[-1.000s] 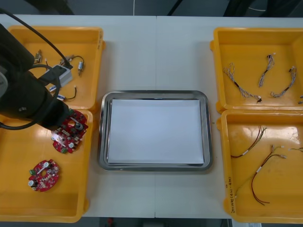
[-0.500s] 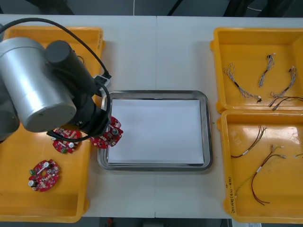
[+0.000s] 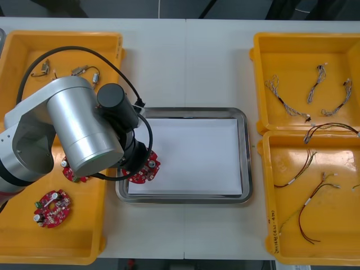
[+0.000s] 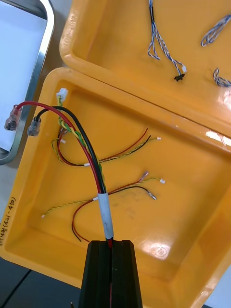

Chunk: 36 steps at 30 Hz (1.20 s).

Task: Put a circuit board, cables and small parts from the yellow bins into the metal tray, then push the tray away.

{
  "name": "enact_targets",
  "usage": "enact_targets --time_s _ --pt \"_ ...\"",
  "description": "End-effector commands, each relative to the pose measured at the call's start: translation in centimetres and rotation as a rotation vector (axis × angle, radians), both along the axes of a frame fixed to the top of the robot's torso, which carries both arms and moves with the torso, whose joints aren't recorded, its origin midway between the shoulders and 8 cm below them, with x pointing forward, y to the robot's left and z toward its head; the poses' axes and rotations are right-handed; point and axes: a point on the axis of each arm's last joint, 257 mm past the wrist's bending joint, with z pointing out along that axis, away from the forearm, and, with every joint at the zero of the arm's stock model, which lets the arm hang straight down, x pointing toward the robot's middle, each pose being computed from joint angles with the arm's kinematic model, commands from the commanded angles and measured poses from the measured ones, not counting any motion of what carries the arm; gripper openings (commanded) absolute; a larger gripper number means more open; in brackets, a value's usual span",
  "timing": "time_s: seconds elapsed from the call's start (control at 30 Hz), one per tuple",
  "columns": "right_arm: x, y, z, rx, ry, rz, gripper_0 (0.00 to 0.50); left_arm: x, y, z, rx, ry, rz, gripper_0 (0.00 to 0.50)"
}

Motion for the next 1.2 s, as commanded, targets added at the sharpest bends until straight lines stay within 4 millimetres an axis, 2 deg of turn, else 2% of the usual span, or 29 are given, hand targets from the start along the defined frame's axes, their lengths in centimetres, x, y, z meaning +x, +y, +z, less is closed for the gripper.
enact_targets --time_s 0.03,0.43,1.03,1.07,1.1,1.13,1.17,1.2 --pt "1.2 0.2 1.2 -0.137 -0.029 0.148 0.0 1.0 -1.9 0.3 -0.014 -0.031 -0.021 0.001" --pt "1.6 -0.9 0.7 -0.257 0.001 0.273 0.0 1.0 -2.3 -1.4 -0.009 -0.03 -0.018 0.002" --pt "1.9 -1.5 0.6 -0.282 0.0 0.28 0.0 1.1 -3.3 -2.6 -0.037 -0.036 -0.015 0.005" --pt "1.9 -1.5 0.6 -0.282 -0.001 0.277 0.0 1.1 -3.3 -2.6 -0.038 -0.036 -0.012 0.017" --pt "1.9 -1.5 0.6 -0.281 0.001 0.279 0.0 1.1 -3.5 -2.6 -0.042 -0.035 -0.013 0.08" --pt "1.9 -1.5 0.6 -0.283 0.0 0.279 0.0 1.1 -3.4 -2.7 -0.041 -0.033 -0.01 0.227" --pt "1.9 -1.5 0.6 -0.283 0.0 0.279 0.0 1.1 -3.4 -2.7 -0.041 -0.033 -0.009 0.319" --pt "1.9 -1.5 0.6 -0.281 0.001 0.279 0.0 1.0 -3.4 -2.7 -0.041 -0.032 -0.011 0.377"
